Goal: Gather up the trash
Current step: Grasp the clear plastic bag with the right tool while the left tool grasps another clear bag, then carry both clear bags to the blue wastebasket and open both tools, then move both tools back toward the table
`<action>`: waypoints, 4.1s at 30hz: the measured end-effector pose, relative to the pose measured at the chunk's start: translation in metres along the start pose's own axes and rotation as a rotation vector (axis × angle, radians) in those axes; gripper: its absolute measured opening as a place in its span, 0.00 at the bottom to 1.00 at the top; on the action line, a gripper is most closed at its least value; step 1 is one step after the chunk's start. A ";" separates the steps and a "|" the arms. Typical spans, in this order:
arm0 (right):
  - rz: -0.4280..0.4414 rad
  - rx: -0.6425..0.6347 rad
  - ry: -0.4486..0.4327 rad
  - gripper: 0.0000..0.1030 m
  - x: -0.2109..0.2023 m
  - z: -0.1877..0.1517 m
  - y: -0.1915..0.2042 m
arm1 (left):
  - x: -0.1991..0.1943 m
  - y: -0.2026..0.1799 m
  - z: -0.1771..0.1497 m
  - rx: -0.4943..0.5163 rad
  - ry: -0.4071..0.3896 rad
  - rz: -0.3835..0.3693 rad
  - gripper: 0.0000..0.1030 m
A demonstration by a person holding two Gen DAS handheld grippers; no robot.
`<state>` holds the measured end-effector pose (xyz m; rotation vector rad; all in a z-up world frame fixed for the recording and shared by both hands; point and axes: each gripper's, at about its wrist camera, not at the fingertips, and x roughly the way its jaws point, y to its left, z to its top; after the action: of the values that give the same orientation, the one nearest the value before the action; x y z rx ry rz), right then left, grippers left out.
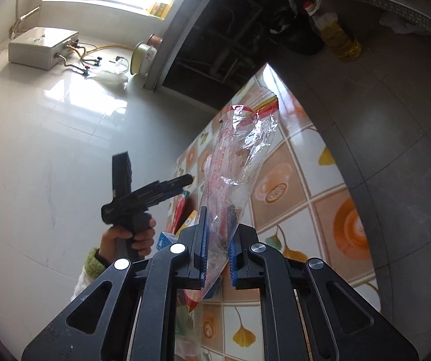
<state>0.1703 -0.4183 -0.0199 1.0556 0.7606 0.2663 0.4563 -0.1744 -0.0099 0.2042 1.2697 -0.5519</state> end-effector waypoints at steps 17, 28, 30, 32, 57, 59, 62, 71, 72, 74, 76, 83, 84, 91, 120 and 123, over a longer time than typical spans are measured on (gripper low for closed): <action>0.032 0.065 -0.024 0.10 -0.032 -0.001 -0.034 | 0.050 -0.008 0.013 0.013 0.071 0.185 0.48; 0.039 0.119 -0.062 0.10 -0.053 -0.011 -0.041 | 0.030 -0.003 0.007 0.013 0.018 0.222 0.26; 0.037 0.116 -0.075 0.10 -0.059 -0.012 -0.039 | 0.018 0.000 0.003 0.004 0.003 0.216 0.26; 0.042 0.111 -0.088 0.10 -0.065 -0.013 -0.037 | 0.004 -0.004 0.002 0.000 -0.018 0.216 0.25; -0.109 0.152 -0.369 0.10 -0.190 -0.072 -0.077 | -0.081 -0.226 -0.077 0.357 -0.135 -0.155 0.25; -0.172 0.150 -0.400 0.10 -0.199 -0.076 -0.082 | -0.072 -0.252 -0.084 0.386 -0.114 -0.198 0.25; -0.276 0.152 -0.439 0.10 -0.211 -0.085 -0.091 | -0.050 -0.288 -0.092 0.409 -0.072 -0.241 0.25; -0.610 0.157 -0.462 0.10 -0.230 -0.106 -0.140 | 0.057 -0.389 -0.112 0.449 0.132 -0.326 0.25; -0.623 0.165 -0.453 0.10 -0.229 -0.106 -0.148 | 0.072 -0.399 -0.114 0.455 0.156 -0.316 0.25; -0.669 0.175 -0.429 0.10 -0.220 -0.104 -0.164 | 0.098 -0.415 -0.118 0.454 0.197 -0.295 0.25; -0.709 0.177 -0.397 0.10 -0.209 -0.099 -0.180 | 0.126 -0.426 -0.119 0.436 0.249 -0.285 0.25; -0.775 0.186 -0.296 0.10 -0.165 -0.076 -0.238 | 0.189 -0.443 -0.115 0.408 0.330 -0.230 0.30; -0.773 0.182 -0.287 0.11 -0.158 -0.071 -0.247 | 0.195 -0.445 -0.113 0.397 0.327 -0.222 0.33; -0.859 0.212 -0.300 0.55 -0.142 -0.065 -0.296 | 0.200 -0.445 -0.109 0.380 0.268 -0.207 0.54; -0.777 -0.071 -0.348 0.78 -0.171 -0.118 -0.154 | 0.016 -0.358 -0.144 0.449 0.010 -0.305 0.62; -0.767 -0.159 -0.364 0.81 -0.171 -0.119 -0.120 | -0.025 -0.329 -0.152 0.422 -0.070 -0.295 0.69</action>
<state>-0.0519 -0.4877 -0.0807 0.5765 0.7430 -0.5034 0.1589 -0.3807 0.0187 0.3483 1.1104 -1.0733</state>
